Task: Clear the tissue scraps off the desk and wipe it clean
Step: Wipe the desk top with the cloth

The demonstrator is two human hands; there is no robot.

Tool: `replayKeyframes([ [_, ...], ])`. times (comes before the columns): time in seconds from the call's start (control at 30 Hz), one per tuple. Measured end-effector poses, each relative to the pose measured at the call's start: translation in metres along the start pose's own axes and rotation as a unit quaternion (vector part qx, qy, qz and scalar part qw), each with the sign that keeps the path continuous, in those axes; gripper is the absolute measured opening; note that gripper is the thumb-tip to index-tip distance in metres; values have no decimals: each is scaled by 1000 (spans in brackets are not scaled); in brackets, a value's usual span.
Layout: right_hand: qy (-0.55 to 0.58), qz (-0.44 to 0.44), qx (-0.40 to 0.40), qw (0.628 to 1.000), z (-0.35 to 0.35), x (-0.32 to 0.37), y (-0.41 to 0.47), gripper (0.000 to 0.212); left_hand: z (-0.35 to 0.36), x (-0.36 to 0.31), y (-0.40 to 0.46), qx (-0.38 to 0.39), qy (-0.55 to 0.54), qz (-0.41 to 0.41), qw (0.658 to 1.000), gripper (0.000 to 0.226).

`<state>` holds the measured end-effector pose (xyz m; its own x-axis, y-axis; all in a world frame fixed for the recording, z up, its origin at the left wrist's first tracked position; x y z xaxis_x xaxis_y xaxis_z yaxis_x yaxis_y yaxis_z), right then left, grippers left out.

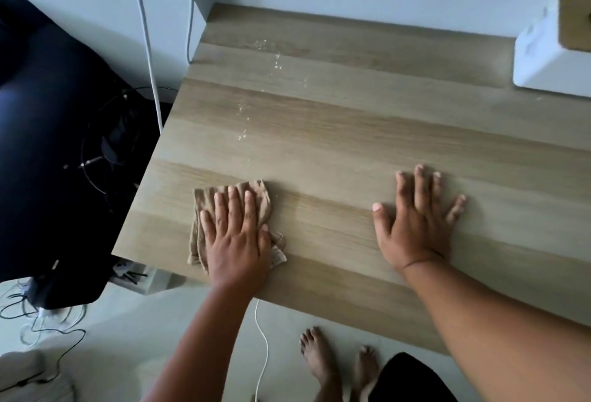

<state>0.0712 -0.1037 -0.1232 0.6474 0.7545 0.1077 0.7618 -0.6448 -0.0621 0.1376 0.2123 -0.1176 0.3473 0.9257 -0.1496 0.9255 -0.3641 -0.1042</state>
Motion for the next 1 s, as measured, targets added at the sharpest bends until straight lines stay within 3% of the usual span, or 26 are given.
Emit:
replayKeyframes([
  [0.27, -16, -1, 0, 1000, 0, 0, 1, 80, -1, 3, -53, -23, -14, 102, 994, 65],
  [0.5, -15, -1, 9, 1000, -3, 0, 0, 79, -7, 63, -13, 36, 38, -34, 998, 77],
  [0.63, -14, -2, 14, 1000, -3, 1, 0, 80, -6, 49, 32, 39, 30, -81, 995, 85],
  [0.77, -18, -1, 16, 1000, -2, 0, 0, 81, -7, 8, 48, 39, 28, -28, 998, 82],
  [1.0, -14, -1, 19, 1000, -4, 1, 0, 82, 6, -47, -8, 33, 6, 148, 988, 72],
])
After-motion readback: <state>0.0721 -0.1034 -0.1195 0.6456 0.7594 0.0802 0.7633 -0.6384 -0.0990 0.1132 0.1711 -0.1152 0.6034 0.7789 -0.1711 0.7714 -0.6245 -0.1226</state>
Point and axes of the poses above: each hand's wrist, its own y-axis towards the middle knuckle, its own z-axis out of the palm, x = y × z, the point moved 7 cm from there along y, towards the middle knuckle, and after that the axes turned 11 degrees about z, right-handed, at the moved point
